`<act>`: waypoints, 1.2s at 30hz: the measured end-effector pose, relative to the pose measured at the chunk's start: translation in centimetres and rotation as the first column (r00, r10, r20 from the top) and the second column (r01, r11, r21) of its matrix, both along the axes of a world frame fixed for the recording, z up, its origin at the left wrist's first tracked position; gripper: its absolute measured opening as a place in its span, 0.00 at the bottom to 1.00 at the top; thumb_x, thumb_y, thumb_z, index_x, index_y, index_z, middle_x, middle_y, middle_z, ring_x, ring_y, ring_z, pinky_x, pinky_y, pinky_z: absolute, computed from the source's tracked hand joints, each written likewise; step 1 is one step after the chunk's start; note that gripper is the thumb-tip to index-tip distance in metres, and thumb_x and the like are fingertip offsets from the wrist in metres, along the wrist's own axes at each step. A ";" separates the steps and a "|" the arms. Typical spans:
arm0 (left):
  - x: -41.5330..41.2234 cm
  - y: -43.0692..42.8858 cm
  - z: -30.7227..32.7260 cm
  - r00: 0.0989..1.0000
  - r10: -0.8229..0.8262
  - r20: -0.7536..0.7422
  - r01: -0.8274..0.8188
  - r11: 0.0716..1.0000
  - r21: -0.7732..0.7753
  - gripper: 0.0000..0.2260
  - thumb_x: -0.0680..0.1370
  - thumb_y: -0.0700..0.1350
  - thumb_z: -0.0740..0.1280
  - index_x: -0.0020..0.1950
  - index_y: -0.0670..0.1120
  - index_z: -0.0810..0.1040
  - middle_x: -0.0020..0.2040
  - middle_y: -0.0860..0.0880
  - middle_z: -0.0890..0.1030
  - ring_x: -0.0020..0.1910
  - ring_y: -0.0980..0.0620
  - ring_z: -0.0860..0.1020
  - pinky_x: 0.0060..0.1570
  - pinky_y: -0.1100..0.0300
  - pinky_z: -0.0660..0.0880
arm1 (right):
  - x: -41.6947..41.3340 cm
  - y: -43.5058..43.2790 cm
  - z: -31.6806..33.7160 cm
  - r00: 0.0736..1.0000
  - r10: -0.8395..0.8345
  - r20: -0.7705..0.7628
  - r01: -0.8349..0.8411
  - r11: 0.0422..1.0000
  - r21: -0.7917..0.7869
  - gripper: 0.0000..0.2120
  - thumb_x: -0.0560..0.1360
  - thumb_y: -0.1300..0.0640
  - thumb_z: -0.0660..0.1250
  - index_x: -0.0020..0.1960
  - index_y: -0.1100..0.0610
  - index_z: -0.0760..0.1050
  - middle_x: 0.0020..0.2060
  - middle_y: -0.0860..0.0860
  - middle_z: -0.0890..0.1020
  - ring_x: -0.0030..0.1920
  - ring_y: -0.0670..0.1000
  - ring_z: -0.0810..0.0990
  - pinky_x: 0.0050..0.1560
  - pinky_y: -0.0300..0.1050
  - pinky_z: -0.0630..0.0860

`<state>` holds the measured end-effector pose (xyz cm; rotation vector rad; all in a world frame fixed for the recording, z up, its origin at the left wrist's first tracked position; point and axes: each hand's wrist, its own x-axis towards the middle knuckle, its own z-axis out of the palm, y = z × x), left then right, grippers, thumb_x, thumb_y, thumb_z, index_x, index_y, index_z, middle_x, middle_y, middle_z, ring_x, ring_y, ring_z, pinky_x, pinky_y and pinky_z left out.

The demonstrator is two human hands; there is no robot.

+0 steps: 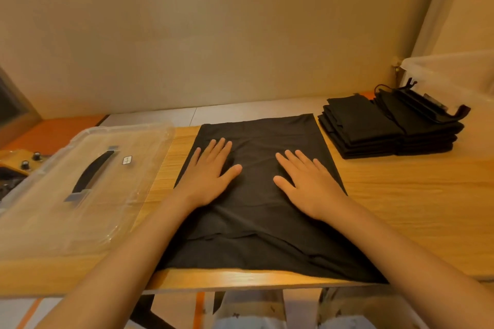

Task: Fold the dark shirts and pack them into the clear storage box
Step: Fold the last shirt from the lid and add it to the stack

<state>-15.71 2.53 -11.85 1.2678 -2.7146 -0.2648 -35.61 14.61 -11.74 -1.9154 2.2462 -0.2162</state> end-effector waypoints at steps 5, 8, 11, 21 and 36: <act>0.9 6.9 -0.7 0.982 -0.160 0.101 0.158 0.987 0.036 0.34 0.74 0.69 0.40 0.77 0.58 0.39 0.76 0.60 0.37 0.75 0.61 0.34 0.75 0.55 0.35 | 2.6 3.2 0.0 0.996 0.065 -0.068 -0.065 0.998 0.012 0.28 0.82 0.40 0.44 0.78 0.45 0.39 0.78 0.45 0.42 0.77 0.48 0.36 0.76 0.51 0.38; 2.1 8.9 -1.4 0.993 -0.090 0.082 0.088 0.996 0.017 0.36 0.70 0.71 0.34 0.77 0.59 0.40 0.77 0.61 0.38 0.75 0.62 0.35 0.76 0.53 0.38 | 3.6 4.3 -0.8 0.993 0.092 -0.075 -0.089 0.995 0.049 0.29 0.81 0.38 0.42 0.78 0.44 0.38 0.78 0.46 0.41 0.76 0.48 0.35 0.76 0.51 0.37; 3.0 10.3 -1.5 0.999 -0.036 0.022 0.035 0.999 0.032 0.33 0.74 0.68 0.38 0.78 0.60 0.43 0.77 0.61 0.41 0.75 0.64 0.38 0.76 0.56 0.38 | 3.2 4.5 -1.1 0.984 0.159 -0.084 -0.158 0.987 0.026 0.28 0.80 0.38 0.43 0.77 0.43 0.40 0.78 0.44 0.42 0.76 0.45 0.36 0.75 0.48 0.36; 6.9 8.2 -1.3 0.999 -0.022 0.024 0.021 0.999 0.050 0.44 0.66 0.77 0.33 0.78 0.59 0.46 0.77 0.62 0.44 0.75 0.66 0.40 0.73 0.62 0.38 | 1.2 3.6 -0.9 0.993 0.070 -0.093 -0.064 0.996 0.066 0.28 0.81 0.38 0.42 0.78 0.43 0.41 0.78 0.44 0.43 0.77 0.46 0.38 0.76 0.51 0.40; 8.1 11.2 -1.0 0.984 -0.120 0.130 0.117 0.993 0.031 0.41 0.66 0.78 0.36 0.76 0.62 0.36 0.76 0.61 0.34 0.73 0.64 0.31 0.74 0.56 0.33 | 3.0 7.6 -0.9 0.992 0.014 -0.126 -0.006 0.998 0.062 0.44 0.64 0.27 0.25 0.76 0.43 0.35 0.77 0.47 0.39 0.76 0.49 0.34 0.75 0.51 0.37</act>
